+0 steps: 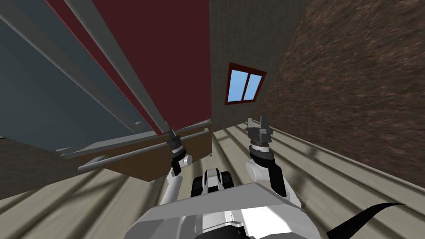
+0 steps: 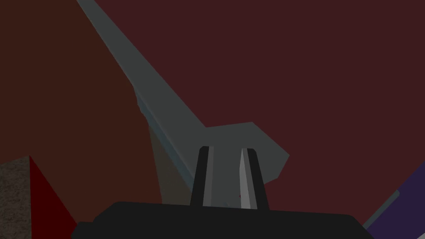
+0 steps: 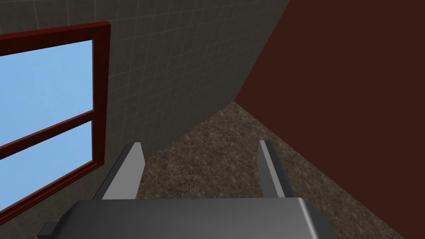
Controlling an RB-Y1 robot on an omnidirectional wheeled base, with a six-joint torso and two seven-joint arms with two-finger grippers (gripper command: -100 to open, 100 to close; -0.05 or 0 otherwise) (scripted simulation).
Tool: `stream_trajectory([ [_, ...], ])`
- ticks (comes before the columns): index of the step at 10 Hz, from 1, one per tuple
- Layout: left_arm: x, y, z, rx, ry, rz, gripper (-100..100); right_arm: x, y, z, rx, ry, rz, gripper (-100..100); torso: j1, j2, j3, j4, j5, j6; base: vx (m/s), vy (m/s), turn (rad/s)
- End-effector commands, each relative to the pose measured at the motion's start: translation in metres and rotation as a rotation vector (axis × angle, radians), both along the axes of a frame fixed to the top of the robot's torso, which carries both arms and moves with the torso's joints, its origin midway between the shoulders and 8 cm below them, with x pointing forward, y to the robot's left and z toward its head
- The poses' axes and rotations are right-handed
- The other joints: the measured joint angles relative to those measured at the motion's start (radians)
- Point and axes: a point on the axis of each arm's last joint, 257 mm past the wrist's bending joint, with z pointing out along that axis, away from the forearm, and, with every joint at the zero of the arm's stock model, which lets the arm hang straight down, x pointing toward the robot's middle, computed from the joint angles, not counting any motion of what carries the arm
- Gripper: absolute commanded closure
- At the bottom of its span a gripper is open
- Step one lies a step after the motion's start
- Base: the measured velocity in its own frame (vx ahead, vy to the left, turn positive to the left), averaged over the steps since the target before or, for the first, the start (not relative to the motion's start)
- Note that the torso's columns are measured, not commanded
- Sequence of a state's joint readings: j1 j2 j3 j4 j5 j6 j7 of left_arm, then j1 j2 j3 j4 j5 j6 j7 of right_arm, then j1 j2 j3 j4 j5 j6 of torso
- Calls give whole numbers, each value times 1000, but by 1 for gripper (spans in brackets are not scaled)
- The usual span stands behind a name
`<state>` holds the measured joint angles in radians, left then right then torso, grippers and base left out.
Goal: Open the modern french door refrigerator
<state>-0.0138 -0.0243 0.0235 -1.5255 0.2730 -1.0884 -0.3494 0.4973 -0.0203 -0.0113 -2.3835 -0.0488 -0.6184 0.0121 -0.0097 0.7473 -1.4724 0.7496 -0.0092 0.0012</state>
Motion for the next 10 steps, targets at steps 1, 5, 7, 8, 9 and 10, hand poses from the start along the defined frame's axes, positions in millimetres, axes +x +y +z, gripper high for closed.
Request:
stream_trajectory([
  [1, -5, 8, 14, 3, -20, 71, 100, 0, 0, 0, 0, 0, 0, 0, 1, 2, 1, 1, 0, -1, -76, -232, 137],
  [5, -17, 28, 5, -1, 2, 152, 100, 0, 0, 0, 0, 0, 0, 0, 2, -1, 0, -4, 3, -2, -12, -199, 79],
  [7, -27, 41, 10, 0, -10, 213, 100, 0, 0, 0, 0, 0, 0, 0, 0, 0, 0, -3, 1, 0, -13, -273, 88],
  [8, -32, 47, 12, 0, -16, 244, 100, 0, 0, 0, 0, 0, 0, 0, -1, -1, 0, -2, 0, 0, 7, -274, 119],
  [9, -32, 47, 12, 0, -16, 244, 100, 0, 0, 0, 0, 0, 0, 0, -2, -2, -2, -1, -2, 2, -8, -169, 49],
  [10, -37, 53, 14, 1, -22, 275, 100, 0, 0, 0, 0, 0, 0, 0, 1, -2, -2, 0, -3, 3, -29, -141, 28],
])
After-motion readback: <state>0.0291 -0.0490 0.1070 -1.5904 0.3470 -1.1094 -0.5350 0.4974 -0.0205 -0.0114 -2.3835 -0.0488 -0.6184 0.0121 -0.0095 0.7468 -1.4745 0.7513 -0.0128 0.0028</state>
